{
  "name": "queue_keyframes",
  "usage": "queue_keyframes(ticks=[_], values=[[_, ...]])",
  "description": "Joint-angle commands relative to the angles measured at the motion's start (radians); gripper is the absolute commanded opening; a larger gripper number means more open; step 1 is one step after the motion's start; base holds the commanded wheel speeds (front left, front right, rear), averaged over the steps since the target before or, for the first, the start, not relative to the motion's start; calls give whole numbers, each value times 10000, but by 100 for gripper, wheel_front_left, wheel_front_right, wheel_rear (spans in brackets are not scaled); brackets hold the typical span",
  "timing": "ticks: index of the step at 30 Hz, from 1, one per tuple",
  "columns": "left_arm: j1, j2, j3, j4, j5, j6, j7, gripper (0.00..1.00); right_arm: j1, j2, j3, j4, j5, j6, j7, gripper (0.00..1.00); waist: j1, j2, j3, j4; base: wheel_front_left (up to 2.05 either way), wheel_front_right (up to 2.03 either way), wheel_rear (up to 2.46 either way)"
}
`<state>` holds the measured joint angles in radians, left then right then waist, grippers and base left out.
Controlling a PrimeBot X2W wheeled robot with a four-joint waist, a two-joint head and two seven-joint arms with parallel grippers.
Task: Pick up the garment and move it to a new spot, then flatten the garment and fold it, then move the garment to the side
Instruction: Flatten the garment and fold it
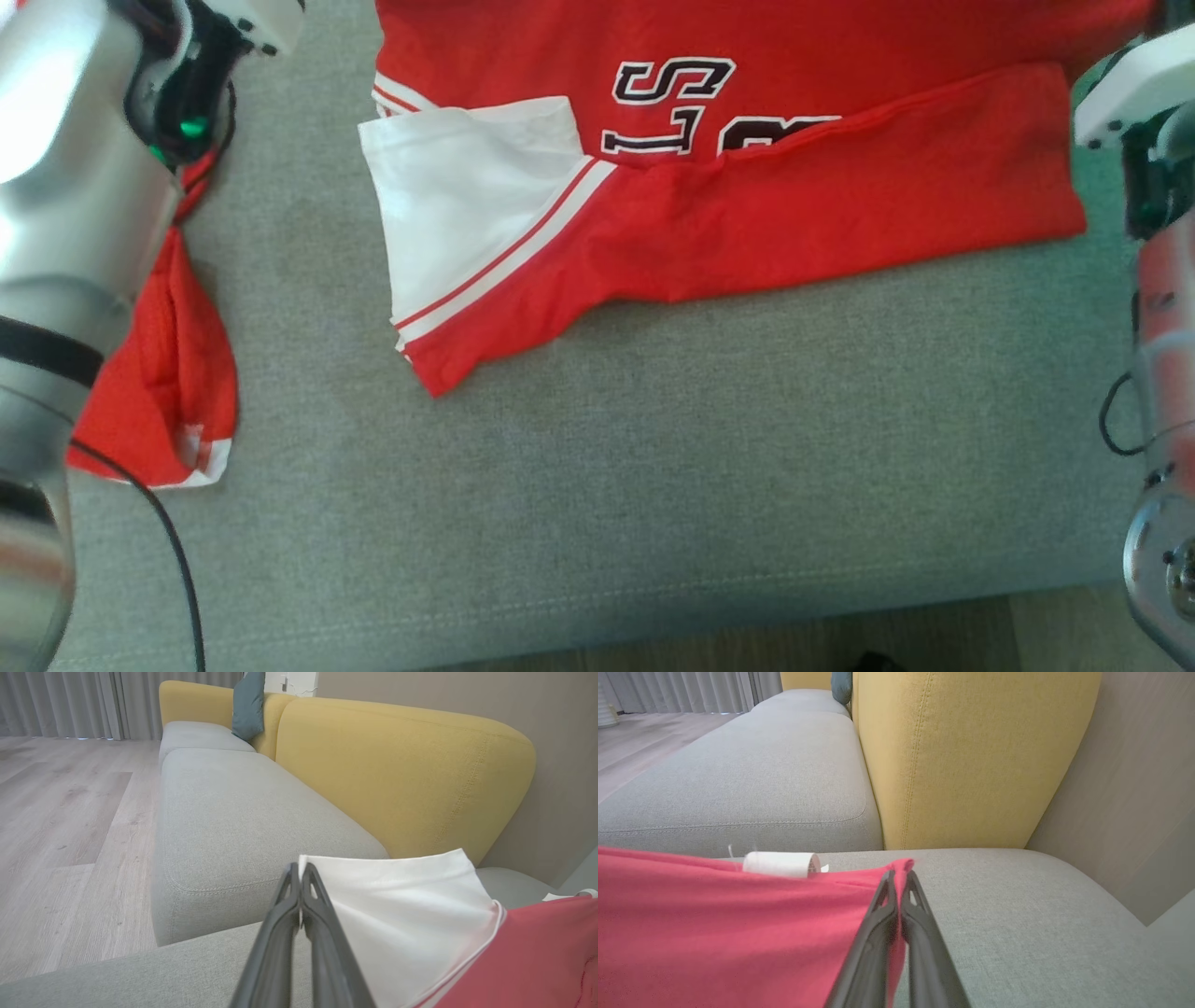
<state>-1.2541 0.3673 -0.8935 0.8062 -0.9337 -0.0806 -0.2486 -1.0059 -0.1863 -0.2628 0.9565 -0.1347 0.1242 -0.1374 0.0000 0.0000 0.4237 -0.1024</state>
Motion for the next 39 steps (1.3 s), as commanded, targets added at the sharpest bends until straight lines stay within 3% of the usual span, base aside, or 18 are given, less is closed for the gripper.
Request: queue_keyframes(ticks=[1, 11, 18, 25, 28, 38, 39], values=[[-282, 312, 397, -138, 135, -67, -123, 0, -177, -49, 188, -77, 142, 65, -38, 0, 0, 0, -183, 65, 0, 0, 0], [796, 423, -66, -445, 371, -371, -129, 0, 483, -280, 1326, 741, 1025, 65, 359, 0, 0, 0, -1009, 187, 0, 0, 0], [2047, 994, -625, -1509, 466, -405, 65, 0, 1240, -794, 2347, 1046, 1882, 65, 996, 0, 0, 0, -1815, 338, 0, 0, 0], [3741, 1914, -1313, -3487, 410, -46, 941, 0, 2046, -1383, 3510, 910, 2949, 65, 2117, 0, 0, 0, -2304, 465, 0, 0, 0], [4459, 2382, -1595, -4734, 401, 381, 1370, 0, 2398, -1730, 4045, 502, 3542, 65, 2672, 0, 0, 0, -2302, 513, 0, 0, 0], [5059, 2798, -2167, -5728, 678, 937, 2051, 0, 3093, -2338, 5114, -595, 4421, 65, 4001, 0, 0, 0, -2099, 477, 0, 0, 0], [5103, 2799, -2220, -5630, 733, 1027, 2074, 33, 3177, -2410, 5146, -794, 4521, 65, 4134, 100, 0, 0, -2083, 442, 0, 0, 0]])
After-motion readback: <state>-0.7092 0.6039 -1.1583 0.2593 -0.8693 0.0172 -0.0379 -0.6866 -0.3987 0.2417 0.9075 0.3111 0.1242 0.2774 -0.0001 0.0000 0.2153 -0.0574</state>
